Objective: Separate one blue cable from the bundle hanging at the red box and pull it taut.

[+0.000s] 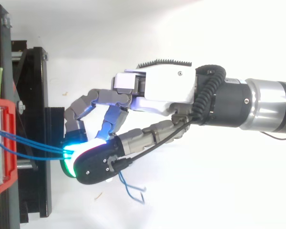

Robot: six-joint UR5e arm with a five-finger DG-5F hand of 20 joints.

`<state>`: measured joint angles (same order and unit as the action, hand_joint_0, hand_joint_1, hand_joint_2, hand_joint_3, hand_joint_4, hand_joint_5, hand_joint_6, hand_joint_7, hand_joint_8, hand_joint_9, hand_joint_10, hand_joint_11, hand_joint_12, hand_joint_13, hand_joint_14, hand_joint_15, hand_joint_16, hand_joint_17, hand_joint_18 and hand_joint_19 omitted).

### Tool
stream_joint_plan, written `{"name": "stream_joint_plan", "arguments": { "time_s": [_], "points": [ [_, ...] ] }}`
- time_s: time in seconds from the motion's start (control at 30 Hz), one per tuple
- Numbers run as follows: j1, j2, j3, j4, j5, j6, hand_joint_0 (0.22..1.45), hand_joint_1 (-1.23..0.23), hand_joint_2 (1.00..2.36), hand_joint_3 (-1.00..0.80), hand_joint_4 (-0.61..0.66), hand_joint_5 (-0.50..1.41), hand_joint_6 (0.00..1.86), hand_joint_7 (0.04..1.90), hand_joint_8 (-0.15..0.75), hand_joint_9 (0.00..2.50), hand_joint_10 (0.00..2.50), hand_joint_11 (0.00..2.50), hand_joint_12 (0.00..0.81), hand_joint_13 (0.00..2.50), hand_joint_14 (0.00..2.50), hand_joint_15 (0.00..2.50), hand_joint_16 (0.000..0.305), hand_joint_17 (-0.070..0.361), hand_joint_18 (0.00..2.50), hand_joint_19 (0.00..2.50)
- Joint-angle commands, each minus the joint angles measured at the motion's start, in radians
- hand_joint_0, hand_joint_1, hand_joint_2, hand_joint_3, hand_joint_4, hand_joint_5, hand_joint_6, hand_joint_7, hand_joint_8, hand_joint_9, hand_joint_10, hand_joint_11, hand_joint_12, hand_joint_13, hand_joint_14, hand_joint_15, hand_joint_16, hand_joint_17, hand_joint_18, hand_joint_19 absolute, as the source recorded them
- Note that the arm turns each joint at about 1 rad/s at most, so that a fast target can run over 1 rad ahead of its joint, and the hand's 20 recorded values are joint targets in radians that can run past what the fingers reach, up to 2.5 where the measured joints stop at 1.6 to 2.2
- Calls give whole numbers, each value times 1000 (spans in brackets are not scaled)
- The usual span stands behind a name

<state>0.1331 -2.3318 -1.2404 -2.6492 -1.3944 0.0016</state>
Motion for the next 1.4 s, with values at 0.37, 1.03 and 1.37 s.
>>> {"name": "stream_joint_plan", "arguments": {
  "time_s": [0.37,1.03,1.37],
  "points": [
    [0,0,-1,0,0,-8,766,-885,1007,-412,183,-198,849,1148,379,1057,25,917,407,982,22,589,46,105,953,590],
    [0,0,-1,-2,-3,-8,570,-487,1000,-500,200,-169,841,1178,376,1140,24,890,400,1017,20,595,47,105,974,637],
    [0,0,-1,0,0,-6,677,-825,1015,-322,108,-169,829,1213,373,1108,25,903,398,1001,22,596,46,103,959,636]
  ]
}}
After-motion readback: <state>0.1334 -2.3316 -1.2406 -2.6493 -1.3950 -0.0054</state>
